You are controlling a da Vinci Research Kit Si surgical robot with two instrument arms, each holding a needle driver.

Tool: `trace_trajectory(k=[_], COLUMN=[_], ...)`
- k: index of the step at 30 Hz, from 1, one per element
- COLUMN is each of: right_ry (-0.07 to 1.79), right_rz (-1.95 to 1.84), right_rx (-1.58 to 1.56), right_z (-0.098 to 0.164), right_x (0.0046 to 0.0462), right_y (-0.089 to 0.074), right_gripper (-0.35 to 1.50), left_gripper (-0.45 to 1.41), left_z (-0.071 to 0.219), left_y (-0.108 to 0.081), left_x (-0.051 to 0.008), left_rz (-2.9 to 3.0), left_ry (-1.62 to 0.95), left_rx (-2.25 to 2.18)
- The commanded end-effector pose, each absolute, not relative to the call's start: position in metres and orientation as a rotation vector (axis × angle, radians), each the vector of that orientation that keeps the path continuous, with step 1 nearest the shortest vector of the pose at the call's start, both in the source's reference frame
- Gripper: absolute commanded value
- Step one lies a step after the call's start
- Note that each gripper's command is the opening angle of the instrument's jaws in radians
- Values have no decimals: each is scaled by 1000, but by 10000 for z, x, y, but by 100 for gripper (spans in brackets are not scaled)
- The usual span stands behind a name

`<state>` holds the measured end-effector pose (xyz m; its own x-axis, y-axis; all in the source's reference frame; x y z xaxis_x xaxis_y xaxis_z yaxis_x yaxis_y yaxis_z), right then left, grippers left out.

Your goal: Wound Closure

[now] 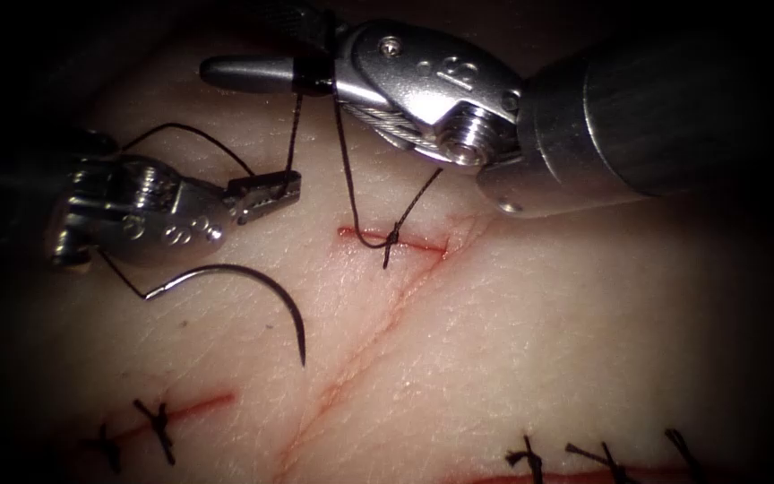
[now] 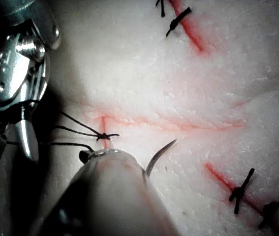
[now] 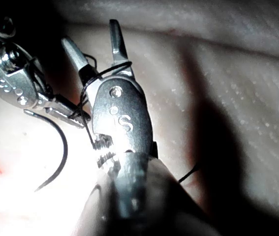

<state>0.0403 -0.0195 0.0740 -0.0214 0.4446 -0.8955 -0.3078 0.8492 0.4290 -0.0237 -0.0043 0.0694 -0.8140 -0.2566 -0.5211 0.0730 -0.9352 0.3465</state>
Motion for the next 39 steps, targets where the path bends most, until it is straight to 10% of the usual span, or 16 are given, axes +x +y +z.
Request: trace_trajectory(k=[1, 6, 15, 39], right_ry=[1460, 1269, 1150, 918], right_rz=[612, 648, 799, 1274], right_rx=[116, 72, 100, 324], right_z=[748, 772, 805, 866], right_x=[407, 400, 344, 296], right_y=[-198, -211, -258, -266], right_gripper=[86, 131, 101, 111], left_gripper=[-45, -45, -45, -45], left_z=[701, 686, 661, 633], left_y=[-45, -70, -88, -82], left_x=[-243, -256, -268, -285], left_rz=[-2796, -2794, -2783, -2721], left_ry=[-468, -479, -478, -481], left_rx=[868, 866, 860, 837])
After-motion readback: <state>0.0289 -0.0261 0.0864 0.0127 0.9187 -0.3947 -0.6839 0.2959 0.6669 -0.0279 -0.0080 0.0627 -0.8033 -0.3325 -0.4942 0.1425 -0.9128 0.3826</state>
